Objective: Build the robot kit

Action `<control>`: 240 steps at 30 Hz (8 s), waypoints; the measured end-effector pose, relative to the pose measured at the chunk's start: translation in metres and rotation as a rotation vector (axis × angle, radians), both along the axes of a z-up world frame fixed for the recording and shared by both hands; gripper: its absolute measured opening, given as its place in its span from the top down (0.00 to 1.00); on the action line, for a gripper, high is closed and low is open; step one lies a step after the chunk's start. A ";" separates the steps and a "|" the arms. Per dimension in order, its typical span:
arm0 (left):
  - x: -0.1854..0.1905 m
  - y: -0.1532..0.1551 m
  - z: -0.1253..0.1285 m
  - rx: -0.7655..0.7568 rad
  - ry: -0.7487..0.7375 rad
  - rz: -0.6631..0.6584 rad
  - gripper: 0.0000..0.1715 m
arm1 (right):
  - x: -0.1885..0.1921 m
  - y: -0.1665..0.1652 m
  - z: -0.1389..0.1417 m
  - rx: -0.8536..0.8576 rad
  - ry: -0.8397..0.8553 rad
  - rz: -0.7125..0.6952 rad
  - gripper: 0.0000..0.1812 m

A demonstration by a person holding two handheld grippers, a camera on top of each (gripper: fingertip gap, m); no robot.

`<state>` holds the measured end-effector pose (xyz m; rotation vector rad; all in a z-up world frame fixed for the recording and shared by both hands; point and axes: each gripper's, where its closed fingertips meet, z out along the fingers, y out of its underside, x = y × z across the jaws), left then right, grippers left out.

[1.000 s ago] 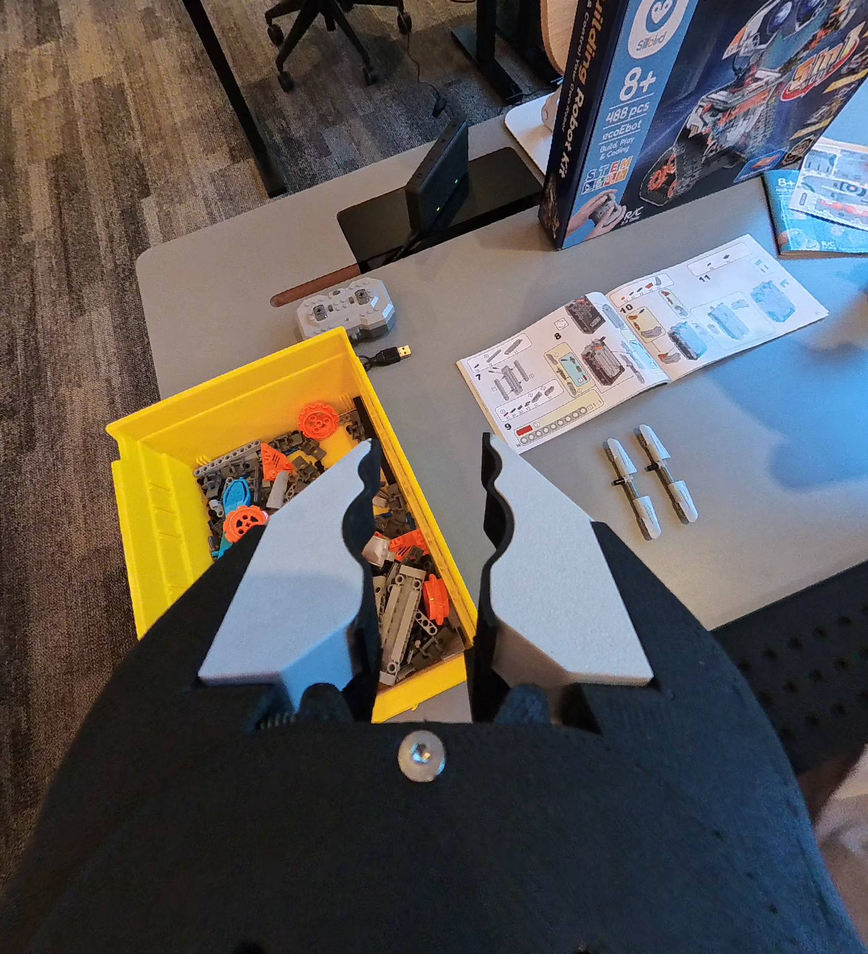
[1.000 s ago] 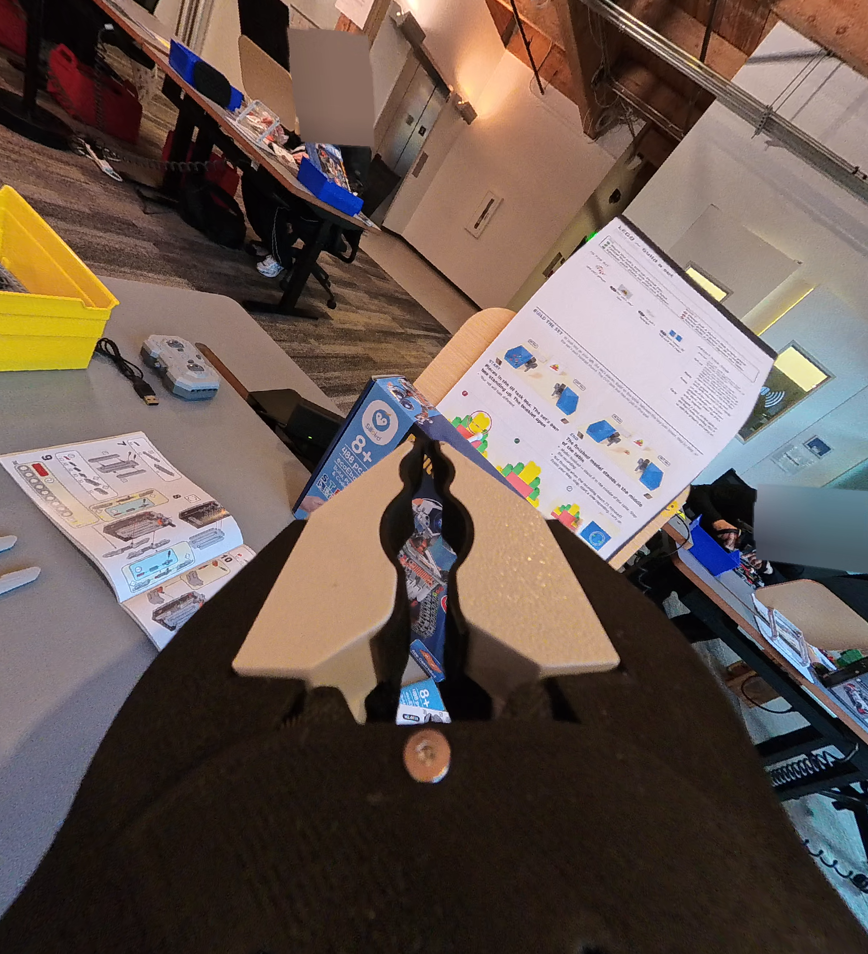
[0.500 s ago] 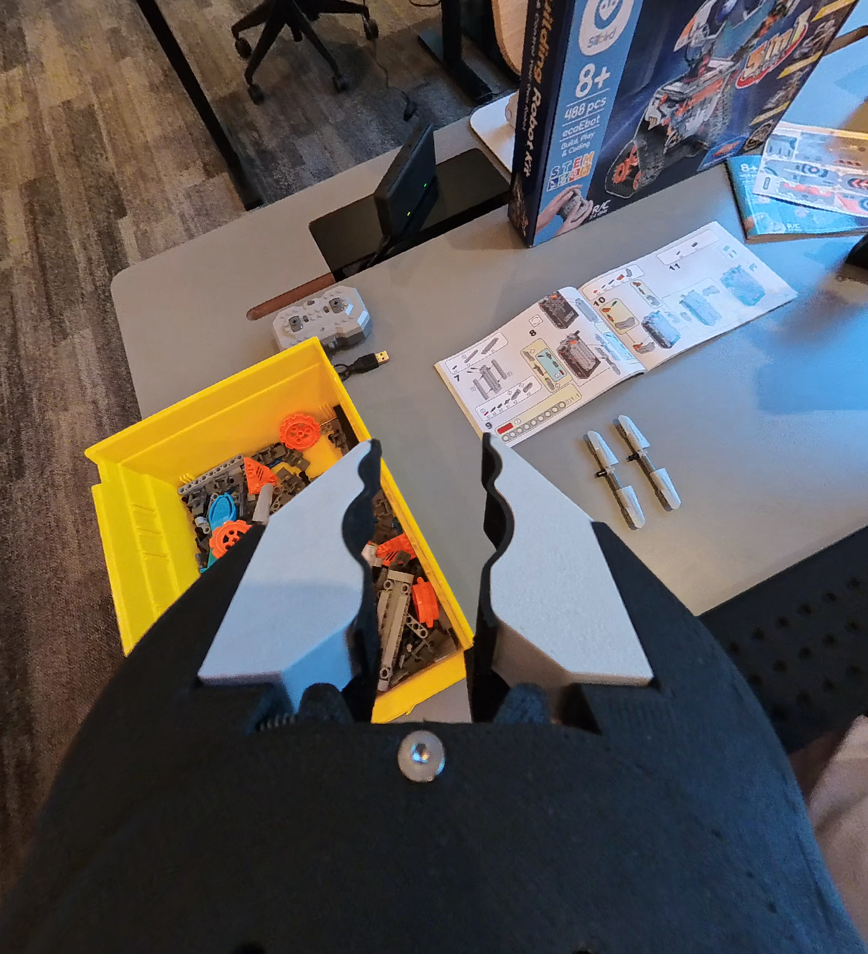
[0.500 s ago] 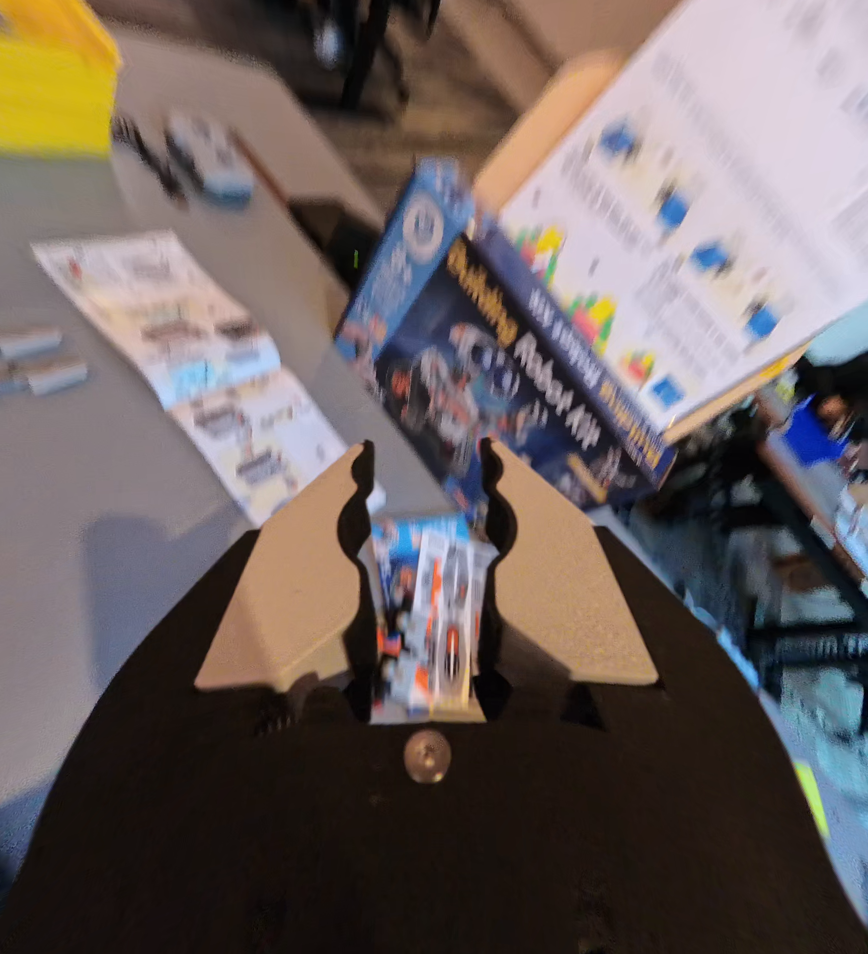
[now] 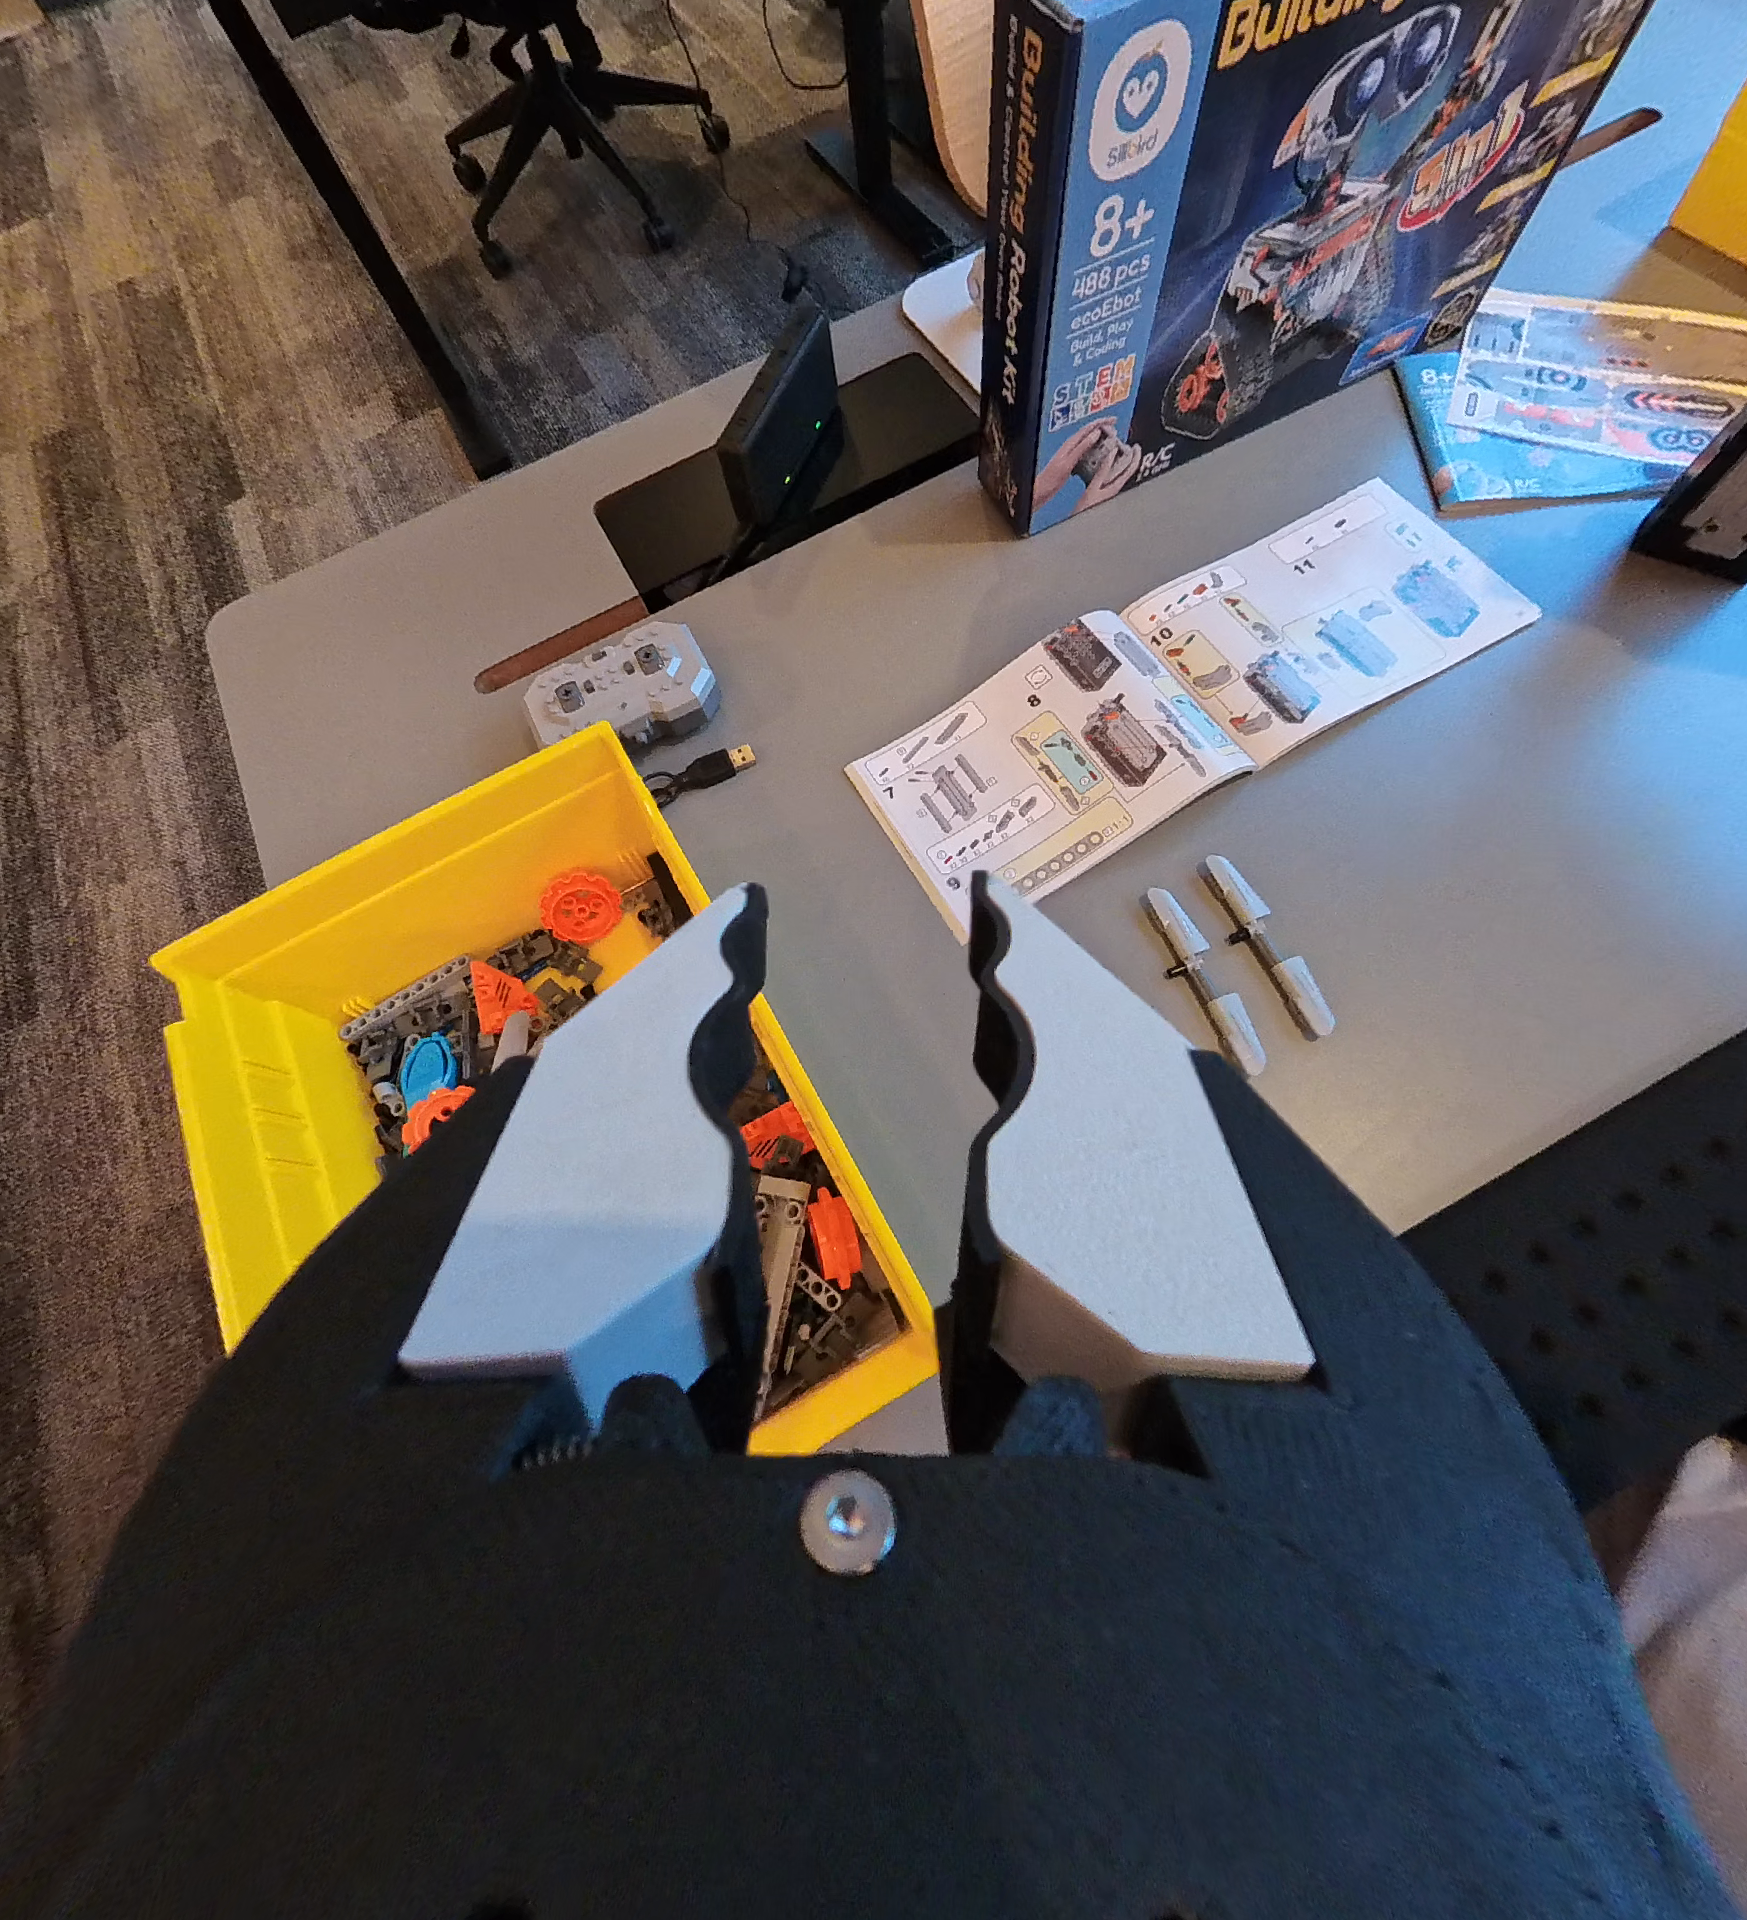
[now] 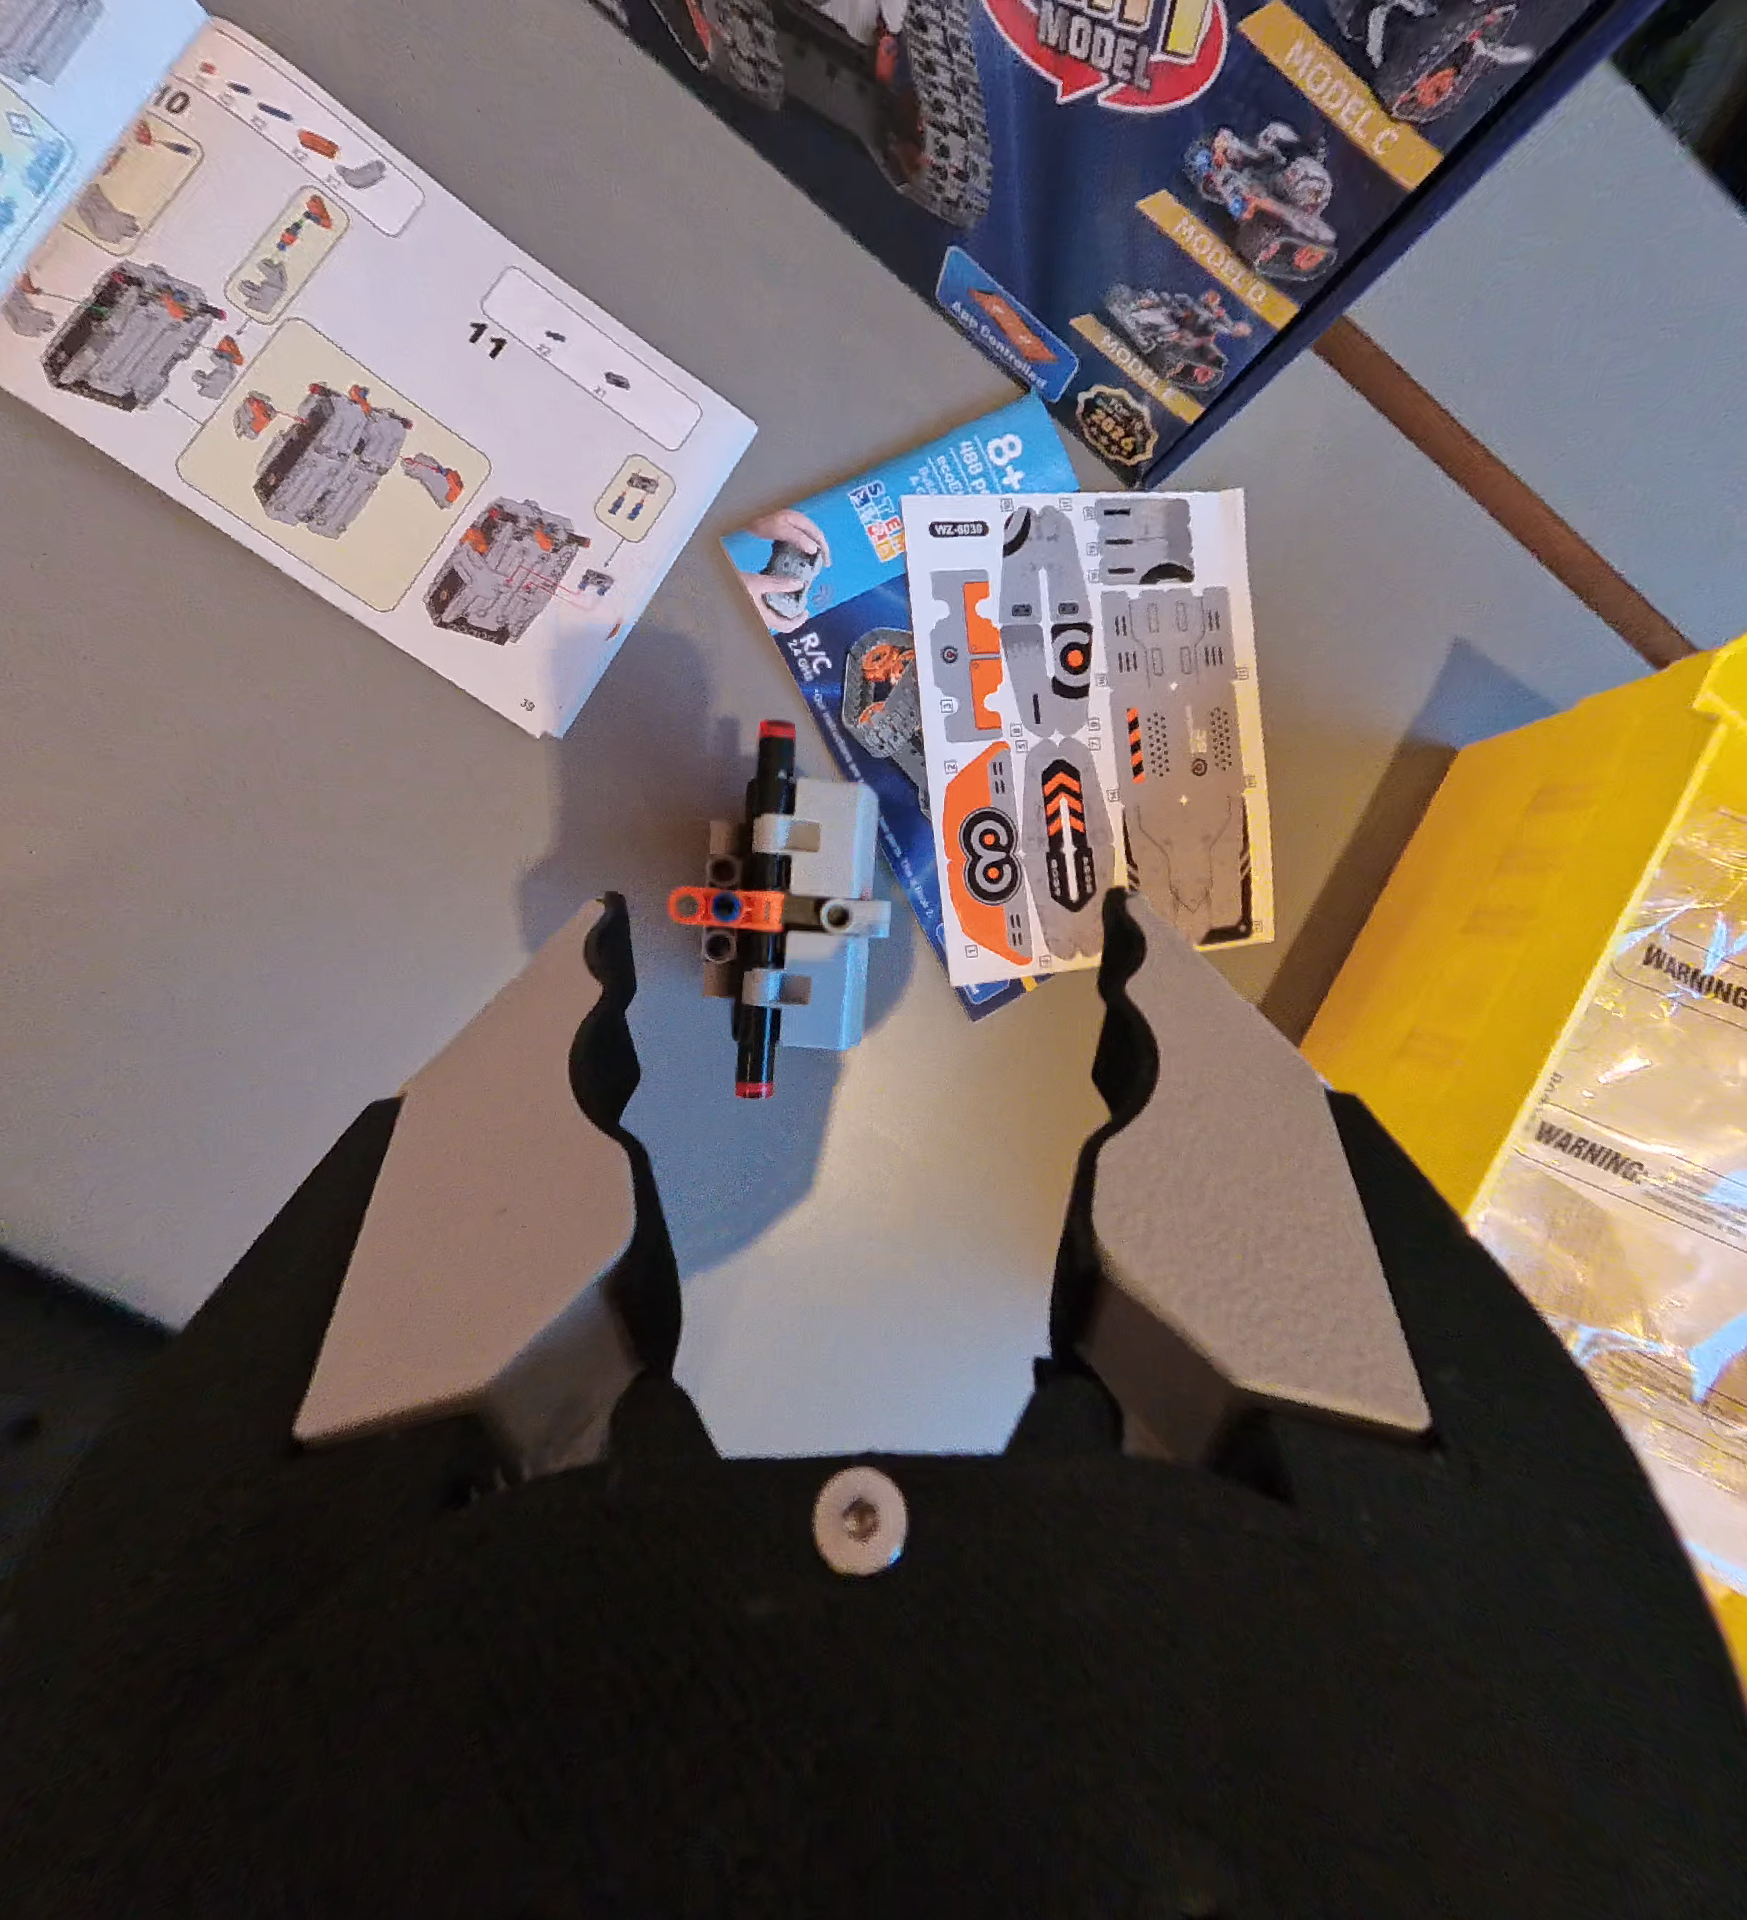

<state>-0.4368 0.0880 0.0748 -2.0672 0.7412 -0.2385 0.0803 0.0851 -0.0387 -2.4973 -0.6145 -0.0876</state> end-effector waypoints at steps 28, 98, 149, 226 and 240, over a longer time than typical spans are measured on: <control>0.009 -0.006 0.009 0.035 -0.030 -0.040 0.78 | -0.015 0.007 -0.048 0.582 0.330 0.099 0.76; 0.025 0.035 0.058 0.108 -0.419 -0.212 0.83 | -0.228 -0.020 -0.052 0.296 0.759 0.985 0.76; 0.015 0.031 0.065 0.134 -0.449 -0.196 0.84 | -0.242 -0.054 0.006 0.962 -0.045 1.120 0.72; 0.027 0.037 0.049 0.066 -0.394 -0.207 0.82 | -0.223 -0.019 -0.083 0.359 0.462 0.977 0.75; 0.029 0.037 0.045 0.054 -0.381 -0.213 0.82 | -0.224 -0.023 -0.084 0.314 0.514 0.993 0.75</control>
